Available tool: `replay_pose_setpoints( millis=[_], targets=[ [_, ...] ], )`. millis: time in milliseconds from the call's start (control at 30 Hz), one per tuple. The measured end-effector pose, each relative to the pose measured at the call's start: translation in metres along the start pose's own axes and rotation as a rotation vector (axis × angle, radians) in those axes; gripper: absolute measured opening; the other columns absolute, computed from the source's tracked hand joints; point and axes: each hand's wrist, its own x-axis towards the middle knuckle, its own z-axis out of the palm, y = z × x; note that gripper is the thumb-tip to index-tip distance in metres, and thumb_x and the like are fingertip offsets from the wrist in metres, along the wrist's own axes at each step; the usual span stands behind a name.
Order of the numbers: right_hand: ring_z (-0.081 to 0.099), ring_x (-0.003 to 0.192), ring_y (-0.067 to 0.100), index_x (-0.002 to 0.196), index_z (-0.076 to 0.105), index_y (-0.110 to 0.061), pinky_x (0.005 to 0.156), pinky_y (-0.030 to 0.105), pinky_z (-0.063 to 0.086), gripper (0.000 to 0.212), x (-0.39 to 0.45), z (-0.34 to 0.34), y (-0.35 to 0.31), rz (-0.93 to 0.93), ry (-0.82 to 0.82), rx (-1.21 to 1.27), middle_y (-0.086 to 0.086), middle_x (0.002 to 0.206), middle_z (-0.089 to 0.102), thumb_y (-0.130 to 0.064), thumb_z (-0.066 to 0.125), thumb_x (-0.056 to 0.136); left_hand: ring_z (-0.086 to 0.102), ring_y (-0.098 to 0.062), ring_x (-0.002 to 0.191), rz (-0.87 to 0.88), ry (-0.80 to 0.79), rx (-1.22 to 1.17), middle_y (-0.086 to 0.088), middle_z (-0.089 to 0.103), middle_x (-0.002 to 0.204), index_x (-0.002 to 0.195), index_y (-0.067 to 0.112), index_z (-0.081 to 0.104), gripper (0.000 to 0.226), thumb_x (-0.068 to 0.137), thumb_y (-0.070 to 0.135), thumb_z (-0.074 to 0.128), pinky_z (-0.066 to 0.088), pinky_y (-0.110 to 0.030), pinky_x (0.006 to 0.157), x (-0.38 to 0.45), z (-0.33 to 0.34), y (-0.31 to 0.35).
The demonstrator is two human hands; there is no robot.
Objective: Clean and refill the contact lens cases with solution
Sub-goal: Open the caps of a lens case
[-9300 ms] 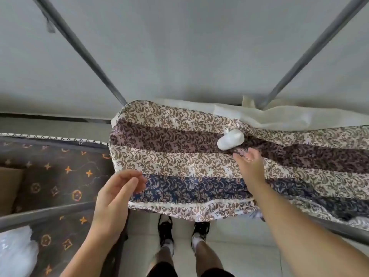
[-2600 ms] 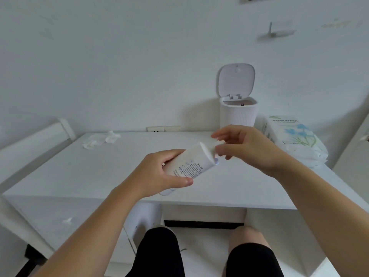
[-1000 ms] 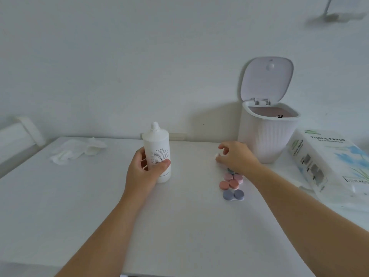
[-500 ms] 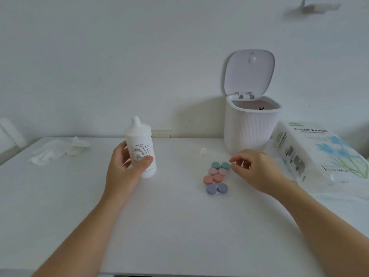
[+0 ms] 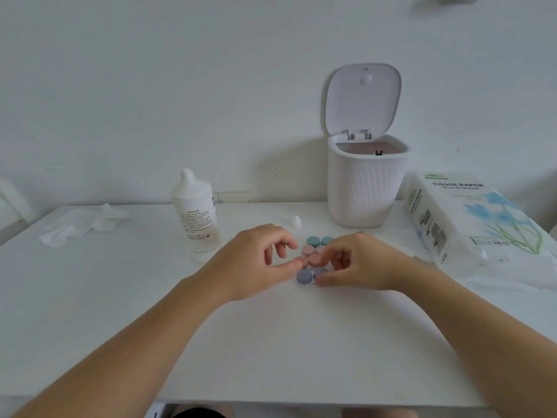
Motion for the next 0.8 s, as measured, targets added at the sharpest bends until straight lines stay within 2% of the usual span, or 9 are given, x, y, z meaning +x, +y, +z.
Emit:
replay_pose_setpoints(
  millis=[67,133,233,367,467,600,700,800],
  targets=[
    [0.051,0.056,0.004,0.072,0.065,-0.04,0.055,0.019,0.04,0.027,0.001,0.002,-0.001,-0.022,0.012,-0.026,-0.006,0.068,0.063,-0.062,0.079,0.065,0.054,-0.014,0.069,0.024,-0.061,0.03,0.016,0.059,0.091,0.095,0.037,0.066,0.03,0.075,0.06,0.069,0.047,-0.025,0.062,0.007,0.01,-0.002],
    [0.054,0.059,0.008,0.075,0.069,-0.031,0.054,0.021,0.04,0.036,-0.002,0.008,0.001,-0.059,0.069,-0.054,-0.004,0.069,0.063,-0.065,0.073,0.064,0.053,-0.014,0.069,0.065,-0.077,0.041,0.017,0.059,0.092,0.094,0.035,0.068,0.029,0.076,0.057,0.073,0.042,-0.02,0.06,0.007,0.02,-0.009],
    [0.051,0.058,0.005,0.077,0.068,-0.021,0.052,0.018,0.038,0.032,-0.005,0.018,0.005,-0.11,0.138,-0.08,-0.004,0.071,0.061,-0.051,0.077,0.073,0.055,-0.006,0.072,0.079,-0.085,0.025,0.016,0.059,0.091,0.098,0.035,0.066,0.032,0.075,0.057,0.07,0.037,-0.014,0.061,0.004,0.032,-0.018],
    [0.05,0.057,0.003,0.075,0.07,-0.026,0.053,0.015,0.037,0.021,-0.009,0.019,0.007,-0.064,0.138,-0.012,-0.01,0.068,0.06,-0.044,0.082,0.074,0.059,-0.004,0.085,0.096,-0.13,0.065,0.016,0.058,0.093,0.108,0.042,0.06,0.036,0.076,0.06,0.062,0.046,-0.02,0.069,0.001,0.041,-0.02],
    [0.051,0.056,0.001,0.073,0.069,-0.032,0.053,0.018,0.041,0.023,-0.011,0.015,0.007,-0.01,0.115,0.034,-0.012,0.068,0.061,-0.052,0.079,0.068,0.054,0.004,0.076,0.069,-0.109,0.004,0.016,0.057,0.092,0.106,0.04,0.064,0.037,0.075,0.059,0.064,0.037,-0.013,0.062,0.0,0.042,-0.019],
    [0.051,0.057,0.002,0.077,0.069,-0.03,0.055,0.026,0.044,0.035,-0.011,0.019,0.001,-0.029,0.071,0.002,-0.008,0.07,0.062,-0.062,0.071,0.064,0.053,0.008,0.073,0.048,-0.125,-0.035,0.025,0.055,0.092,0.1,0.034,0.071,0.031,0.075,0.053,0.075,0.035,-0.01,0.062,0.001,0.043,-0.02],
    [0.05,0.055,0.002,0.079,0.07,-0.031,0.052,0.022,0.041,0.035,-0.011,0.022,-0.001,-0.035,0.083,0.004,-0.008,0.068,0.061,-0.062,0.072,0.064,0.054,0.006,0.068,0.013,-0.117,-0.081,0.03,0.056,0.085,0.095,0.029,0.076,0.026,0.074,0.041,0.085,0.037,-0.008,0.062,0.002,0.039,-0.022],
    [0.051,0.055,0.003,0.081,0.07,-0.032,0.052,0.018,0.041,0.035,-0.011,0.024,0.001,-0.023,0.129,0.009,-0.011,0.069,0.062,-0.063,0.072,0.062,0.054,0.004,0.066,-0.022,-0.103,-0.094,0.026,0.059,0.085,0.094,0.03,0.075,0.028,0.071,0.04,0.089,0.037,-0.008,0.06,0.004,0.037,-0.023]
  ],
)
